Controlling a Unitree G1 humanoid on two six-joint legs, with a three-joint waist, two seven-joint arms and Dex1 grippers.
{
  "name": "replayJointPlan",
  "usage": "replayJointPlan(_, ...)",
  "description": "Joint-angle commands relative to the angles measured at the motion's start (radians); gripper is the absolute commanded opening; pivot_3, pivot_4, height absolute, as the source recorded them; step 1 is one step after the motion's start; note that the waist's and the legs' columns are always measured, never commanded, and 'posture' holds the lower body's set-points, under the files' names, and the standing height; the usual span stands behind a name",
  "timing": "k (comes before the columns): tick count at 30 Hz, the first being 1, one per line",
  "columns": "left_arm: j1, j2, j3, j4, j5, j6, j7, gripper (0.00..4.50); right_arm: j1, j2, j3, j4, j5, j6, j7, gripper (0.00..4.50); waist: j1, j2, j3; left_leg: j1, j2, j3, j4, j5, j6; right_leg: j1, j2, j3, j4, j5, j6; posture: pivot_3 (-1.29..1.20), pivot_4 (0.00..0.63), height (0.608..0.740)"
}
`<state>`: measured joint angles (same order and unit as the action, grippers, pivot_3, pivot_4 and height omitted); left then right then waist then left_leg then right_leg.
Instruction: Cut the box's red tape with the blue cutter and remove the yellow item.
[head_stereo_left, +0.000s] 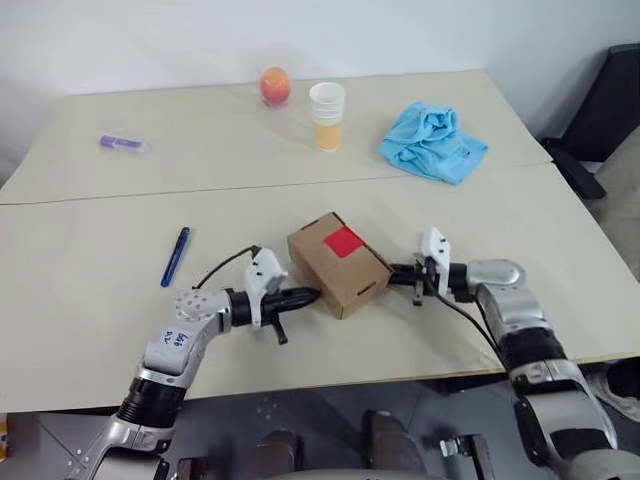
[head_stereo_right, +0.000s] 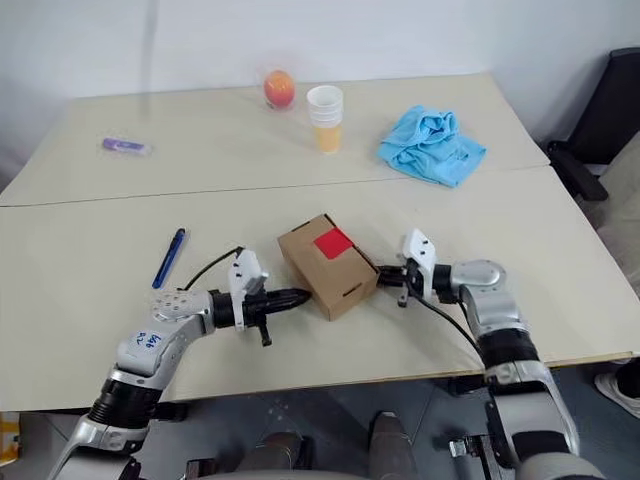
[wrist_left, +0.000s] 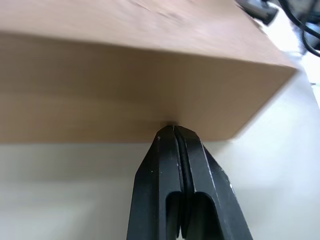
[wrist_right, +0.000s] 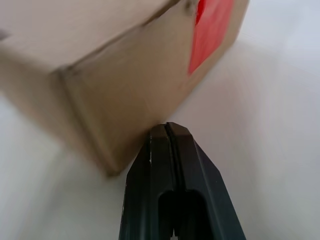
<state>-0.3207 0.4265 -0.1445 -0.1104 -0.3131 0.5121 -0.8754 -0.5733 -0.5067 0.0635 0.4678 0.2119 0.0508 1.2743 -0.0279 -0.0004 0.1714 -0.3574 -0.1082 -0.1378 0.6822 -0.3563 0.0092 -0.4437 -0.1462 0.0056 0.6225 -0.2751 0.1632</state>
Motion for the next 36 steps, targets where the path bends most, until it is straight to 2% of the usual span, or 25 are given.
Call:
replayJointPlan(1,0.016,-0.010,-0.021,-0.063,-0.030,0.013,-0.008,0.01,0.035,-0.028,-0.010,-0.132,0.036,0.057,0.001,0.00,0.002,0.000,0.000,0.000,0.000,0.000,0.000,0.000,0.000,0.000,0.000,0.000,0.000,0.000,0.000,0.00,0.150,0.740)
replayJointPlan(7,0.028,-0.037,-0.062,-0.070,-0.014,0.013,0.009,0.01,0.061,-0.045,-0.014,-0.167,0.025,0.072,-0.043,0.00,0.006,0.000,0.000,0.000,-0.001,0.000,0.001,0.000,0.000,0.000,0.000,0.000,-0.001,0.000,0.000,0.00,0.150,0.740)
replayJointPlan(11,0.051,0.035,-0.006,-0.086,-0.021,0.023,-0.001,0.01,0.081,-0.091,-0.038,-0.176,0.016,0.045,-0.054,0.00,0.007,0.000,0.000,0.000,-0.001,0.000,0.001,0.000,0.000,0.000,0.000,0.000,-0.001,0.000,0.000,0.00,0.150,0.740)
replayJointPlan(14,0.093,0.136,0.114,-0.085,-0.060,0.007,-0.041,0.01,0.127,-0.149,-0.116,-0.252,0.104,0.119,-0.038,0.00,0.007,0.000,0.000,0.000,0.000,0.000,0.000,0.000,0.000,0.000,0.000,0.000,-0.001,0.000,0.000,0.00,0.150,0.740)
replayJointPlan(17,0.119,0.179,0.164,-0.087,-0.089,0.005,-0.055,0.01,0.157,-0.174,-0.148,-0.299,0.147,0.162,-0.045,0.00,0.010,0.000,0.000,0.000,0.000,0.000,0.000,0.000,0.000,0.000,0.000,0.001,-0.001,0.000,0.000,0.00,0.150,0.740)
replayJointPlan(19,0.195,0.279,0.336,-0.046,-0.134,0.004,-0.107,0.38,0.253,-0.224,-0.247,-0.418,0.258,0.211,0.002,0.35,0.014,0.000,0.000,0.000,0.000,0.000,0.000,0.000,0.000,0.000,0.000,0.001,-0.003,0.000,0.000,0.00,0.150,0.740)
replayJointPlan(21,0.246,0.330,0.437,-0.016,-0.155,-0.031,-0.130,0.86,0.307,-0.236,-0.298,-0.501,0.316,0.228,0.002,0.84,0.014,0.000,0.000,0.000,0.003,0.000,-0.003,-0.001,-0.001,0.000,0.002,0.000,-0.002,0.000,0.000,0.00,0.150,0.740)
replayJointPlan(23,0.348,0.379,0.605,0.101,-0.130,-0.205,-0.173,1.49,0.356,-0.172,-0.346,-0.641,0.334,0.149,-0.091,1.52,0.015,0.001,0.000,0.000,0.003,0.000,-0.004,-0.001,-0.001,-0.001,0.002,0.001,-0.003,0.000,-0.001,0.00,0.150,0.740)
replayJointPlan(25,0.419,0.421,0.735,0.227,-0.124,-0.299,-0.205,2.06,0.393,-0.115,-0.368,-0.753,0.337,0.083,-0.158,2.17,0.008,0.001,0.000,0.001,0.004,0.002,-0.004,-0.001,-0.002,-0.001,0.003,0.001,-0.005,0.000,-0.001,0.00,0.150,0.740)
replayJointPlan(28,0.467,0.468,0.828,0.394,-0.127,-0.340,-0.208,3.00,0.428,-0.049,-0.350,-0.860,0.388,0.054,-0.183,3.25,0.015,0.001,0.000,0.002,0.006,0.004,-0.004,-0.002,-0.003,-0.001,0.005,0.001,-0.006,-0.001,-0.001,0.00,0.150,0.740)
replayJointPlan(32,0.492,0.521,0.917,0.586,-0.130,-0.390,-0.210,4.20,0.454,-0.087,-0.326,-0.922,0.522,0.170,-0.148,4.50,0.040,-0.002,-0.001,0.002,0.004,0.004,-0.001,-0.004,0.000,0.001,0.003,0.001,-0.005,0.000,-0.001,0.00,0.150,0.740)
replayJointPlan(33,0.504,0.528,0.928,0.609,-0.135,-0.388,-0.218,4.46,0.455,-0.089,-0.327,-0.921,0.508,0.142,-0.139,4.50,0.046,-0.003,-0.001,0.003,0.003,0.004,-0.001,-0.004,0.001,0.002,0.002,0.001,-0.005,0.000,-0.002,0.00,0.150,0.740)
replayJointPlan(36,0.575,0.532,0.958,0.623,-0.145,-0.379,-0.254,4.46,0.490,-0.144,-0.347,-0.908,0.488,0.103,-0.070,4.50,0.052,-0.004,-0.001,0.003,0.003,0.004,-0.001,-0.005,0.003,0.003,0.002,0.001,-0.006,0.000,-0.002,0.00,0.150,0.740)
